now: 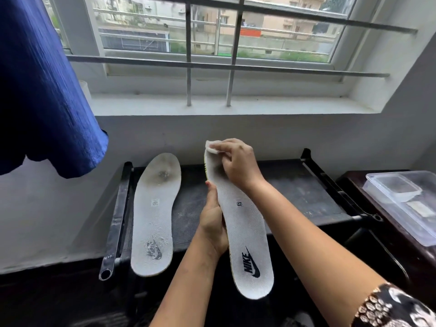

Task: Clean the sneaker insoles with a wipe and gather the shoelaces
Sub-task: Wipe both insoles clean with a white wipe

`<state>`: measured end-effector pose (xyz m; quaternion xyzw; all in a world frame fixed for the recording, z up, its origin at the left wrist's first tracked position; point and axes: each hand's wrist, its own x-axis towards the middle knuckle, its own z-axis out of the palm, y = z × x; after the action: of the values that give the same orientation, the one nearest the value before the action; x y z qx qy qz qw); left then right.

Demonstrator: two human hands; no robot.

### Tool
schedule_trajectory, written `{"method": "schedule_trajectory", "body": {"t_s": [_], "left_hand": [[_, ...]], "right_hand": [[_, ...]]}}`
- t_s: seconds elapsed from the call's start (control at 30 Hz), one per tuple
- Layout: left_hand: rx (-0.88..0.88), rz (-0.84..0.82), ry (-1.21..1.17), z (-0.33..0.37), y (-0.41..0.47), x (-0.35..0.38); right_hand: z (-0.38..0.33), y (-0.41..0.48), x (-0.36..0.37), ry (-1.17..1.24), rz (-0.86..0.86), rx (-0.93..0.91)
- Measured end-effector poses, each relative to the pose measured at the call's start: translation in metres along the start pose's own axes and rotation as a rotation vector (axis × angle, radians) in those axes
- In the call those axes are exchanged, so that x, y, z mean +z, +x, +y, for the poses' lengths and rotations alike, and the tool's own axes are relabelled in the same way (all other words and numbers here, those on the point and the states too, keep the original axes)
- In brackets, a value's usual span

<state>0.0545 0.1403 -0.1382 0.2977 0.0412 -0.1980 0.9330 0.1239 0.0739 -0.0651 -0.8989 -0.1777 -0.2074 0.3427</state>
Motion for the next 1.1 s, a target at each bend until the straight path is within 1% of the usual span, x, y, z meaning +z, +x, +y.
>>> {"method": "schedule_trajectory", "body": {"t_s": [0.17,0.27,0.4,0.47,0.5,0.6,0.67,0.7,0.73,0.77,0.83,0.87,0.9,0.93,1.0,1.03,1.1], "left_hand": [[0.063,0.009,-0.090,0.005,0.002,-0.005],[0.063,0.007,-0.110,0.007,0.002,-0.006],[0.060,0.025,-0.125,0.005,0.000,-0.004],[0.054,0.031,-0.126,0.004,-0.001,-0.003],[0.050,0.036,-0.120,0.005,-0.002,-0.002],[0.037,0.058,-0.101,0.004,-0.001,-0.002],[0.046,0.044,-0.098,0.003,0.000,-0.002],[0.042,0.017,-0.095,0.003,0.001,-0.001],[0.030,-0.012,-0.092,0.003,0.001,0.000],[0.017,-0.032,-0.087,0.003,0.000,0.001],[0.004,-0.047,-0.076,0.003,-0.002,0.002],[0.001,-0.047,-0.066,0.002,-0.003,0.003],[0.000,-0.044,-0.051,0.002,-0.004,0.004],[0.002,-0.046,-0.039,0.002,-0.005,0.005],[0.019,-0.054,-0.032,0.002,-0.005,0.006],[0.034,-0.052,-0.037,0.003,-0.005,0.006],[0.056,-0.042,-0.068,0.006,-0.006,0.006]], "right_hand": [[-0.005,-0.016,-0.001,0.080,-0.207,-0.001],[-0.006,-0.032,-0.008,0.143,-0.275,-0.013],[-0.003,-0.052,-0.017,0.155,-0.350,0.000],[-0.002,-0.058,-0.026,0.135,-0.413,0.030],[-0.002,-0.059,-0.033,0.109,-0.479,0.047],[-0.004,-0.054,-0.058,-0.002,-0.763,0.076],[-0.004,-0.046,-0.069,-0.036,-0.869,0.102],[-0.004,-0.042,-0.072,-0.030,-0.860,0.112],[-0.003,-0.037,-0.071,-0.007,-0.790,0.121],[-0.002,-0.032,-0.068,0.023,-0.664,0.126],[0.004,-0.023,-0.058,0.047,-0.359,0.123],[0.006,-0.019,-0.053,0.034,-0.247,0.115],[0.009,-0.017,-0.047,0.020,-0.188,0.112],[0.012,-0.016,-0.042,0.005,-0.180,0.114],[0.015,-0.019,-0.032,-0.016,-0.258,0.115],[0.015,-0.023,-0.029,-0.009,-0.294,0.107],[0.014,-0.035,-0.023,0.032,-0.307,0.073]]}}
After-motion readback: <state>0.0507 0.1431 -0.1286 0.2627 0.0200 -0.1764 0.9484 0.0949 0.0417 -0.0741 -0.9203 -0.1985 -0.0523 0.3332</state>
